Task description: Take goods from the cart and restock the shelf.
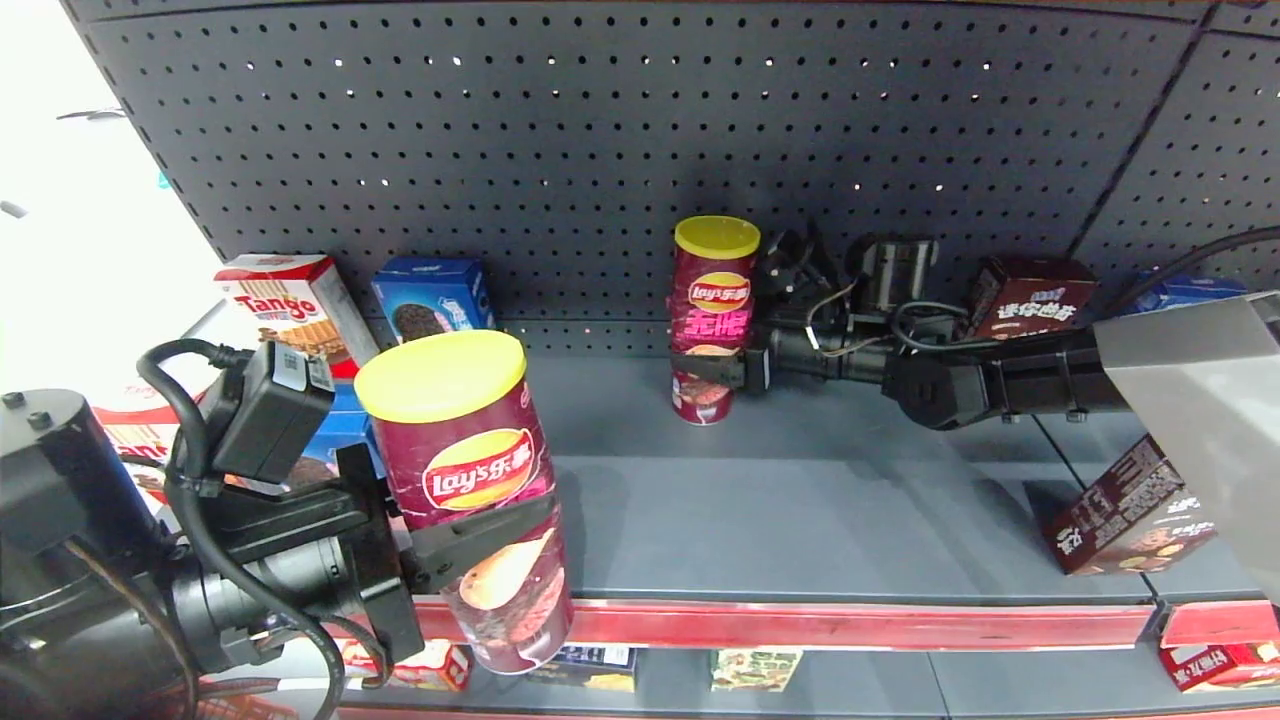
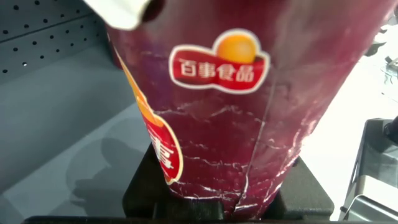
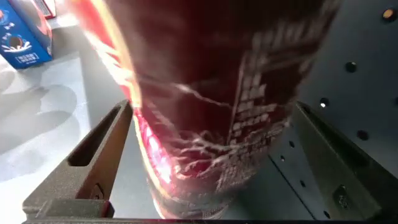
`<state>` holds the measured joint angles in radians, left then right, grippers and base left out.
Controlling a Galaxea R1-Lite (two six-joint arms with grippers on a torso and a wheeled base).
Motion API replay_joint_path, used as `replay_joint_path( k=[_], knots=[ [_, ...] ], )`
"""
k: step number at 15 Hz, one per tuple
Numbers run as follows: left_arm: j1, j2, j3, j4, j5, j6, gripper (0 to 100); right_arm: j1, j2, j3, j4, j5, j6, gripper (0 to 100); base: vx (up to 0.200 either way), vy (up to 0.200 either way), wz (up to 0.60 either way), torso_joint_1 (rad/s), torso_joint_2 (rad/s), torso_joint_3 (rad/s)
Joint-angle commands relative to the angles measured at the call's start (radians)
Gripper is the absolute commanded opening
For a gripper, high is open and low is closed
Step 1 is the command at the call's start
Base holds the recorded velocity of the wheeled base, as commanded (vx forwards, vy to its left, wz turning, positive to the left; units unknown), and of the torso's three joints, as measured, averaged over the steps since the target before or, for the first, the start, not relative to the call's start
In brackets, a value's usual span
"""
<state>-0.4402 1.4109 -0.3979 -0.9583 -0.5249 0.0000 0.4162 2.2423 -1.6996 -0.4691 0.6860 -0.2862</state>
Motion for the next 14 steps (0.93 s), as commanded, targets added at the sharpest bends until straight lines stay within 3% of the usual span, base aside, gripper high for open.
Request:
replay_joint_path(
  k=[1,4,5,10,14],
  knots=[
    [0.000,0.003,0.001,0.000,0.000,0.000,0,0.009,0.025,-0.020,-0.002,0.000,0.012,100,0.000,0.000,0.00,0.000,0.00,0.000],
    [0.001,0.002,0.001,0.000,0.000,0.000,0,0.019,0.040,-0.029,-0.029,0.000,0.035,100,0.000,0.000,0.00,0.000,0.00,0.000],
    [0.001,0.003,0.001,0.000,0.000,0.000,0,0.021,0.040,-0.026,-0.029,-0.008,0.039,0,0.000,0.000,0.00,0.000,0.00,0.000],
    [0.000,0.003,0.001,0.000,0.000,0.000,0,0.023,0.020,-0.008,-0.032,-0.006,0.039,0,0.000,0.000,0.00,0.000,0.00,0.000],
    [0.001,0.002,0.002,0.000,0.000,0.000,0,0.039,-0.056,0.098,-0.085,-0.003,0.042,0,0.000,0.000,0.00,0.000,0.00,0.000]
  ],
)
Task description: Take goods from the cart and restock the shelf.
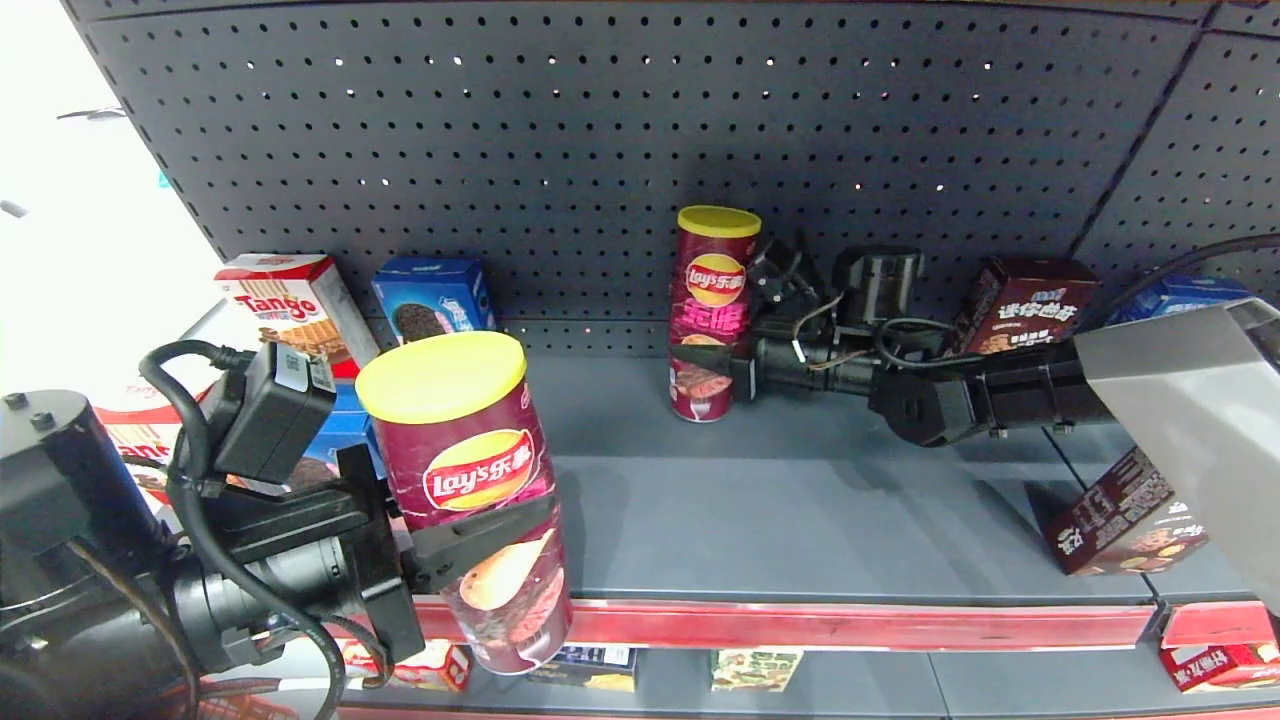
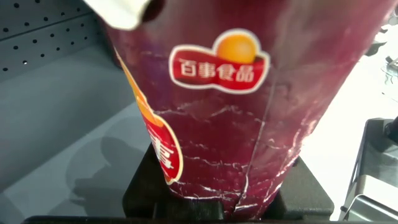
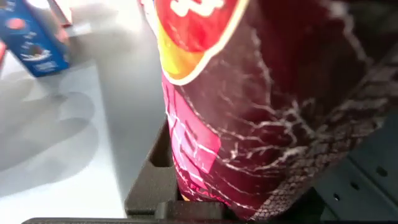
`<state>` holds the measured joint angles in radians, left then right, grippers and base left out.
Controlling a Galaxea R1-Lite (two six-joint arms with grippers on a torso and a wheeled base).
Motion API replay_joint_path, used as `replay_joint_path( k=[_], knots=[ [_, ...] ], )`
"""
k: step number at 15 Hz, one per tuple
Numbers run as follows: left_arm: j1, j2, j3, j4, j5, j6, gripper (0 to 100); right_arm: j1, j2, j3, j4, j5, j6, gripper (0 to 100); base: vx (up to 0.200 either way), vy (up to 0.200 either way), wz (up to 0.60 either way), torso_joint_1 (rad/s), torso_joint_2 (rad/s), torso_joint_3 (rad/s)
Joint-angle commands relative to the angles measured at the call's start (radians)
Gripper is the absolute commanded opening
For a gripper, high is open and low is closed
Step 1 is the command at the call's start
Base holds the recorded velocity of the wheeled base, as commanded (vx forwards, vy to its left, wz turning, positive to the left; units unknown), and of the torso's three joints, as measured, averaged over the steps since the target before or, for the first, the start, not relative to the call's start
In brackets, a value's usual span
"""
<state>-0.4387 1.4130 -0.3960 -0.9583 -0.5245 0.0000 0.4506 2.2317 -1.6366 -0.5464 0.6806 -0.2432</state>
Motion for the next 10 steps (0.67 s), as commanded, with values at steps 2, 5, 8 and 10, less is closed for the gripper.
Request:
replay_joint_path(
  k=[2,5,8,10],
  knots=[
    [0.015,0.000,0.000,0.000,-0.002,0.000,0,0.031,-0.136,0.152,-0.043,0.004,-0.001,0,0.000,0.000,0.00,0.000,0.00,0.000],
    [0.021,0.000,-0.004,0.000,-0.002,0.000,0,0.051,-0.222,0.313,-0.159,0.002,-0.007,0,0.000,0.000,0.00,0.000,0.00,0.000],
    [0.023,0.003,-0.004,0.001,-0.002,0.000,0,0.103,-0.323,0.574,-0.339,-0.007,-0.007,0,0.000,0.000,0.00,0.000,0.00,0.000],
    [0.025,0.003,-0.004,0.001,-0.002,-0.002,0,0.117,-0.351,0.682,-0.406,-0.006,-0.007,0,0.000,0.000,0.00,0.000,0.00,0.000]
  ],
)
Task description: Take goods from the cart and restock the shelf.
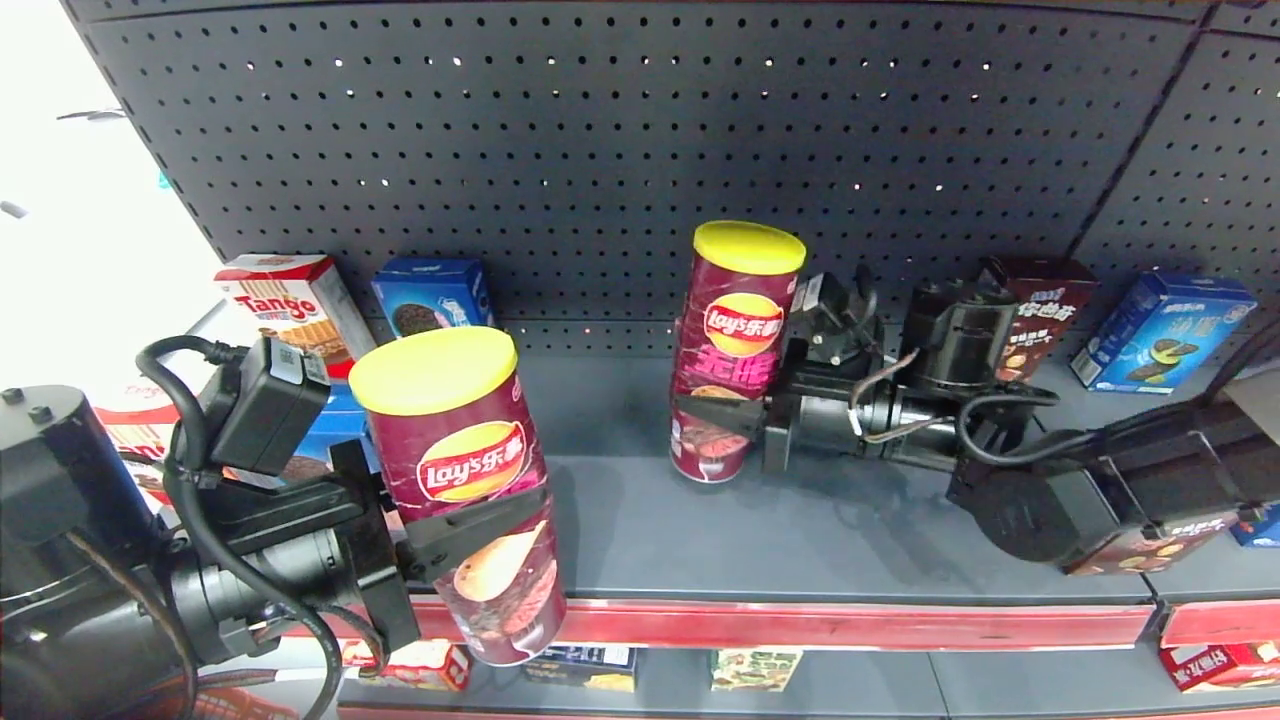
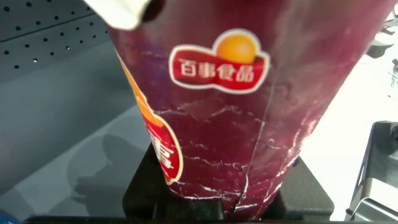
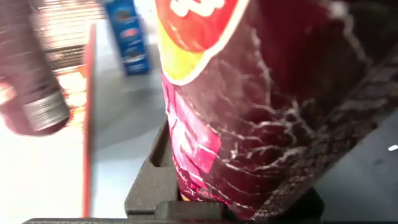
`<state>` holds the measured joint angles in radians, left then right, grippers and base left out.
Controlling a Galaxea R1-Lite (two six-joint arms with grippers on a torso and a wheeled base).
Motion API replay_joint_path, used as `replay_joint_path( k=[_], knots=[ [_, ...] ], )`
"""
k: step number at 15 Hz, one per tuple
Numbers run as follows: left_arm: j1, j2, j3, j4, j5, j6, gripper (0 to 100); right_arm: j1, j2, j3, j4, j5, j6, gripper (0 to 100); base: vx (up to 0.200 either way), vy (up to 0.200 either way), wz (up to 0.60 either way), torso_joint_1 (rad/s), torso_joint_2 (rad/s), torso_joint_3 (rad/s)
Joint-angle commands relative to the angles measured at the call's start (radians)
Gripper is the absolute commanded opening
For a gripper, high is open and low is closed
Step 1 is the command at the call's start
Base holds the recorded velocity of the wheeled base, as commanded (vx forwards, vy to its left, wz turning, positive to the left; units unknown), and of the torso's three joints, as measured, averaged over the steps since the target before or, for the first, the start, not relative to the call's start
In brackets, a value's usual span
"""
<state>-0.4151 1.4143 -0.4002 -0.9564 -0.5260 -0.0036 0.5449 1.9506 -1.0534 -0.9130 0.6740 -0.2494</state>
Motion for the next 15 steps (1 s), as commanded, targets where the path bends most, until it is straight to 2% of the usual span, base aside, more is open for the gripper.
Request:
replay_joint_path(
  k=[1,4,15],
  knots=[
    [-0.001,0.002,0.000,-0.002,0.000,-0.009,0,0.027,-0.078,0.170,-0.075,0.004,-0.002,0,0.000,0.000,0.00,0.000,0.00,0.000],
    [0.001,0.002,-0.005,-0.002,0.001,-0.010,0,0.021,-0.067,0.273,-0.144,0.010,-0.021,0,0.000,0.000,0.00,0.000,0.00,0.000],
    [0.001,-0.003,0.004,-0.002,0.001,-0.010,0,0.012,-0.044,0.274,-0.138,0.012,-0.057,0,0.000,0.000,0.00,0.000,0.00,0.000]
  ],
)
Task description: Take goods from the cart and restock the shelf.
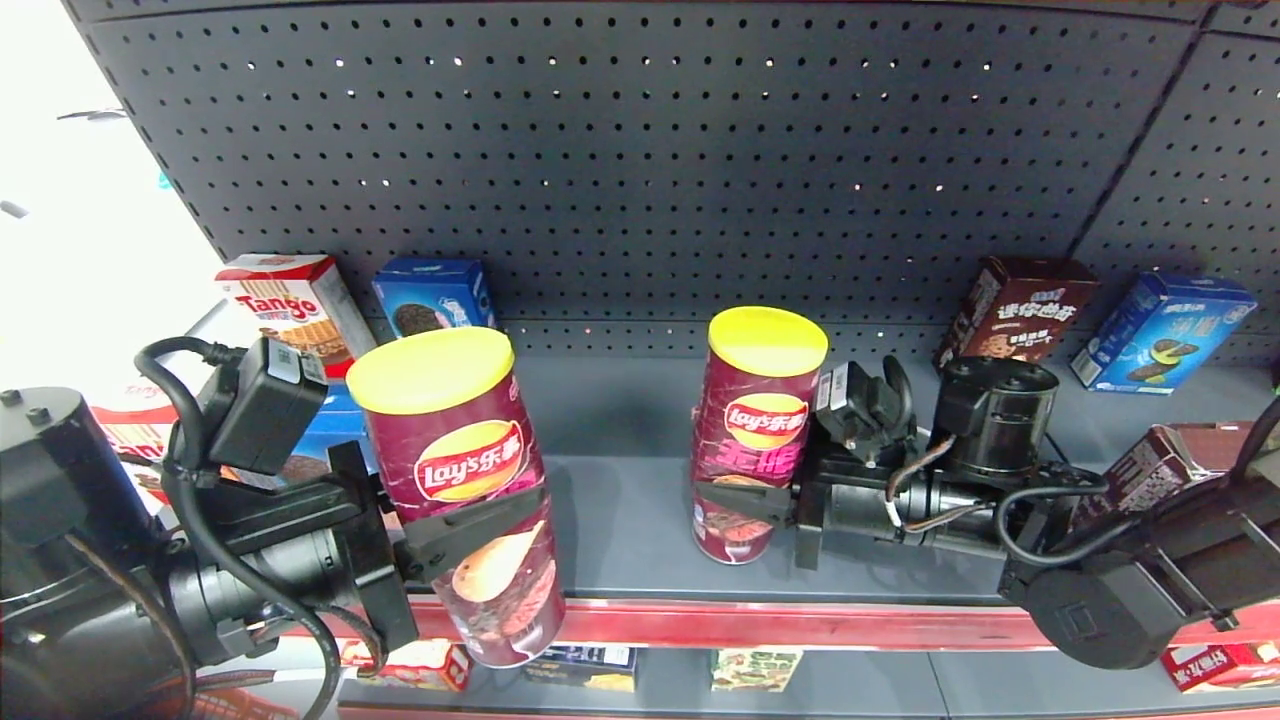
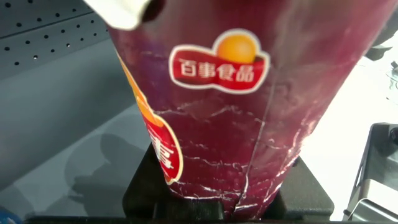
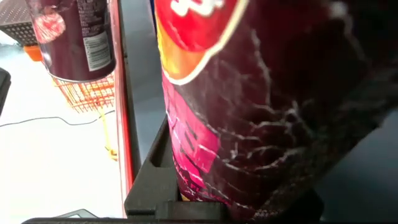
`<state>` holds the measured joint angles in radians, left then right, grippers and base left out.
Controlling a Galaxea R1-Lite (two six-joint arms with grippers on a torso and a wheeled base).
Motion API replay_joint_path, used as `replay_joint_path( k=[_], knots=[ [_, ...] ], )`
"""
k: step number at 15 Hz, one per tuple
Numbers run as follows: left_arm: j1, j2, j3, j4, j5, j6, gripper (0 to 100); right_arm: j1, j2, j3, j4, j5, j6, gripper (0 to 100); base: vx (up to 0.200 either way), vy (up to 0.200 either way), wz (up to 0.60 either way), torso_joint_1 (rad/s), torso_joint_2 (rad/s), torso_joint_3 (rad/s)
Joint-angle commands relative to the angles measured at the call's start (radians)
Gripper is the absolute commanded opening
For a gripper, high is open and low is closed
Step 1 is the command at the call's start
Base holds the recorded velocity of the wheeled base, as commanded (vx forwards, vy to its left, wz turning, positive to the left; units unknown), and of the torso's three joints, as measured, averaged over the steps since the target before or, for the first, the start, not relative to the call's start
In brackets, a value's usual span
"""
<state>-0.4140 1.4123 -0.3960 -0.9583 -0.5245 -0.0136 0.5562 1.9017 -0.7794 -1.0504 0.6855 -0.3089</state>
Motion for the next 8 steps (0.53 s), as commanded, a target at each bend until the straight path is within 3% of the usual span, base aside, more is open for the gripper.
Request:
replay_joint_path(
  k=[1,8],
  knots=[
    [0.000,-0.001,-0.001,0.000,0.000,0.000,0,-0.001,0.005,0.000,0.001,0.000,-0.004,0,0.000,0.000,0.00,0.000,0.00,0.000],
    [0.000,0.000,-0.001,0.000,0.000,0.000,0,-0.024,0.004,0.014,0.004,0.000,-0.038,0,0.000,0.000,0.00,0.000,0.00,0.000]
  ],
)
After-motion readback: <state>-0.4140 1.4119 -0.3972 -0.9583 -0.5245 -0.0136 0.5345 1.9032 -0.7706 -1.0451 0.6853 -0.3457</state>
